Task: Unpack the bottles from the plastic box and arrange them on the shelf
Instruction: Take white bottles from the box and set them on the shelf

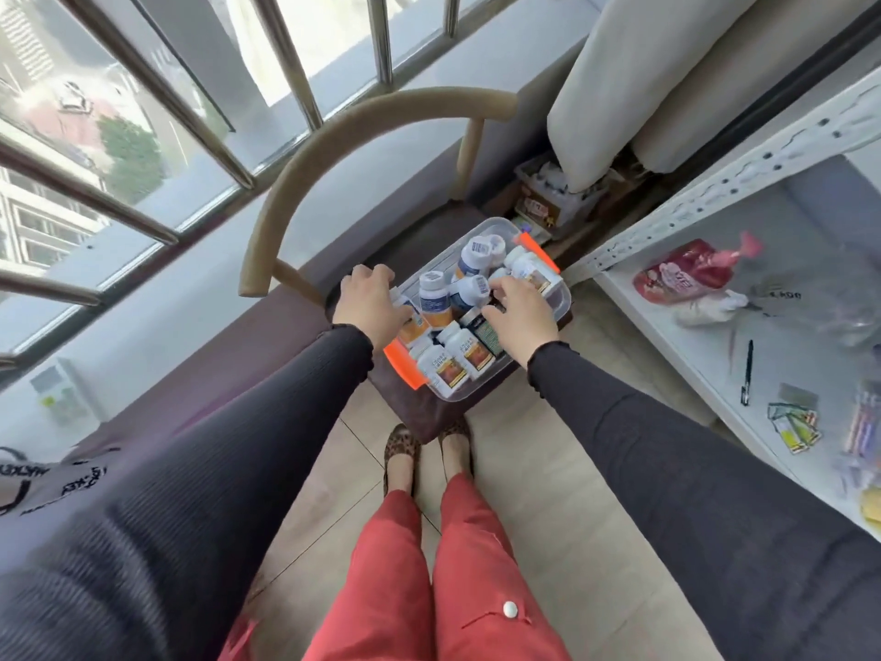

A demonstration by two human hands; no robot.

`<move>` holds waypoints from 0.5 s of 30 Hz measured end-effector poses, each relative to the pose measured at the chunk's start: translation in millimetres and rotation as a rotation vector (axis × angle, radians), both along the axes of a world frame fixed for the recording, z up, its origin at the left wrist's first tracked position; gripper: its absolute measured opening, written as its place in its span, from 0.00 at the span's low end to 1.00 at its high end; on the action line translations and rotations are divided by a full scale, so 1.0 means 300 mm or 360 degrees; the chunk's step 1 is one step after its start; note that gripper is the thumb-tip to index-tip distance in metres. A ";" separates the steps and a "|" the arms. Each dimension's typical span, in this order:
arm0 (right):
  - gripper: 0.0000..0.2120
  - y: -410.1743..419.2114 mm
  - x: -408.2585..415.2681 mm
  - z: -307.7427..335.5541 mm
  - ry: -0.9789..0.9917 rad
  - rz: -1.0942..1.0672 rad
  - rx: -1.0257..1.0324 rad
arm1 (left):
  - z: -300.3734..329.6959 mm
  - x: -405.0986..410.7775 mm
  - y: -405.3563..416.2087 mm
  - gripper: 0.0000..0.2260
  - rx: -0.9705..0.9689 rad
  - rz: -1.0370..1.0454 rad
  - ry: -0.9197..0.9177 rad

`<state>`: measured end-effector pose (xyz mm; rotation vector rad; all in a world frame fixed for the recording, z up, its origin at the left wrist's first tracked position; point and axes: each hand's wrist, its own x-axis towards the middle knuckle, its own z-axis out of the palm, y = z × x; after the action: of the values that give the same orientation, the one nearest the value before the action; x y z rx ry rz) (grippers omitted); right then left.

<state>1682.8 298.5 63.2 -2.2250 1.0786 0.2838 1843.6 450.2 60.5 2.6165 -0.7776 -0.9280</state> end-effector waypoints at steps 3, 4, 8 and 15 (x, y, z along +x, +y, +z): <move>0.13 -0.045 -0.010 -0.018 -0.0054 -0.0187 -0.0033 | -0.032 0.016 -0.010 0.27 0.0050 -0.0060 0.0043; 0.14 -0.058 -0.019 -0.025 -0.0071 -0.0239 -0.0071 | -0.041 0.020 -0.011 0.27 0.0074 -0.0078 0.0062; 0.15 -0.097 -0.042 -0.043 -0.0075 -0.0329 -0.0125 | -0.056 0.033 -0.015 0.26 0.0139 -0.0122 0.0151; 0.17 -0.130 -0.029 -0.037 -0.0040 -0.0360 -0.0090 | -0.039 0.055 -0.027 0.22 0.0074 -0.0114 0.0247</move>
<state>1674.0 259.5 52.0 -2.1242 1.3251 0.1289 1860.2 442.0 48.8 2.5330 -0.8235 -1.1665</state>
